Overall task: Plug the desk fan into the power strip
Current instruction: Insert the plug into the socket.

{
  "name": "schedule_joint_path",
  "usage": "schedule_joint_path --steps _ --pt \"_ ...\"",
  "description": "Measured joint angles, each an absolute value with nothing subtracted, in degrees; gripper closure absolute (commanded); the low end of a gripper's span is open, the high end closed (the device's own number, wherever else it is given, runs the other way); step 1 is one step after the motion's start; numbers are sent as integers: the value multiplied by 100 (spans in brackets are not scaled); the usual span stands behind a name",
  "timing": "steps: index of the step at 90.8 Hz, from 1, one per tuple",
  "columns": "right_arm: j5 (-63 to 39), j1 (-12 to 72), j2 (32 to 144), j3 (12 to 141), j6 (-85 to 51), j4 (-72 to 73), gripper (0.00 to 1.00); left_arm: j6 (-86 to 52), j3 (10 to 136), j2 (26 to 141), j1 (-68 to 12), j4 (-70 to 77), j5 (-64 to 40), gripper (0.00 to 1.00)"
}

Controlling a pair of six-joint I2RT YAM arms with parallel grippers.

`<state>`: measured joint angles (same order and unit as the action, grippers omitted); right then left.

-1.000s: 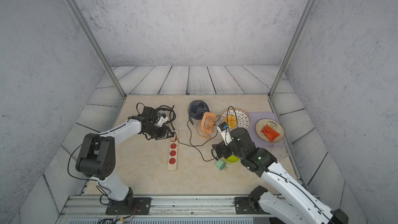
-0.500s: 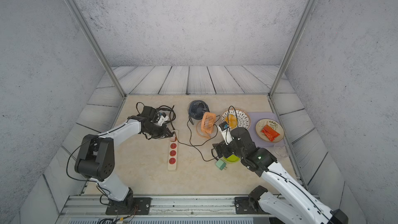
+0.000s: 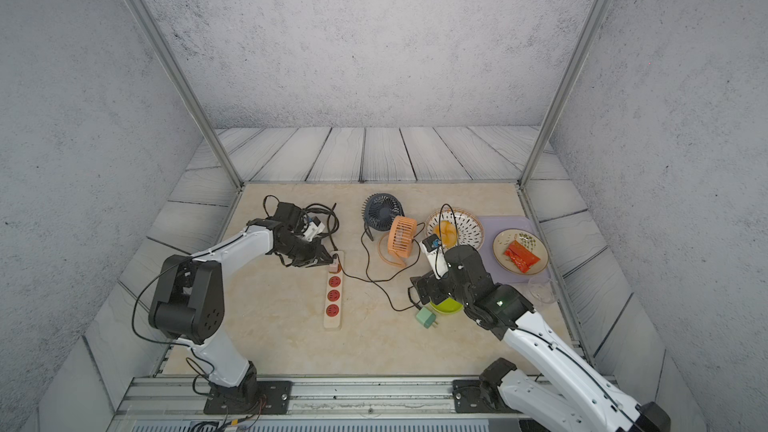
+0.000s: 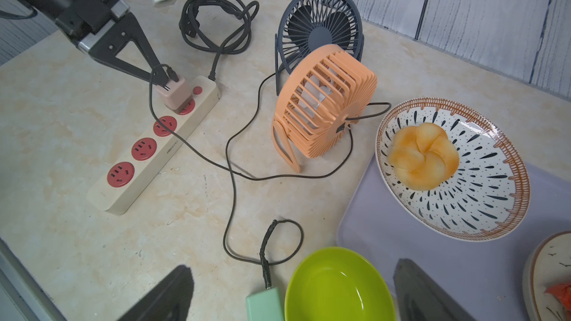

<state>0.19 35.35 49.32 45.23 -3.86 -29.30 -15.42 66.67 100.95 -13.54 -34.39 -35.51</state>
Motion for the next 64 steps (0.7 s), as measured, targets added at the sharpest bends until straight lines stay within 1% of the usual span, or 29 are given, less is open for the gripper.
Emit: schedule_joint_path --steps 11,23,28,32,41,53,59,64 --pt "19 3527 4932 4523 -386 -2930 4 -1570 6731 10092 -1367 -3527 -3433 86" --pt "19 3518 4928 4525 -384 -2932 4 -1599 6783 10009 -1378 -3581 -3199 72" --pt "21 3518 4928 4525 -377 -2934 4 -1553 6823 9935 -1378 -3671 -2950 68" --pt "19 3516 4928 4530 -360 -2936 4 -1503 6842 9878 -1372 -3763 -2738 63" --pt "23 3509 4928 4536 -318 -2943 4 -1278 6877 9736 -1361 -3959 -2237 48" --pt "34 3507 4928 4536 -285 -2974 4 -659 6879 9295 -1343 -3994 -1774 31" --pt "40 3507 4925 4536 -281 -2985 4 -242 6879 9021 -1328 -3972 -1640 27" --pt "40 3507 4915 4536 -283 -2989 4 183 6901 8838 -1326 -3968 -1568 25"
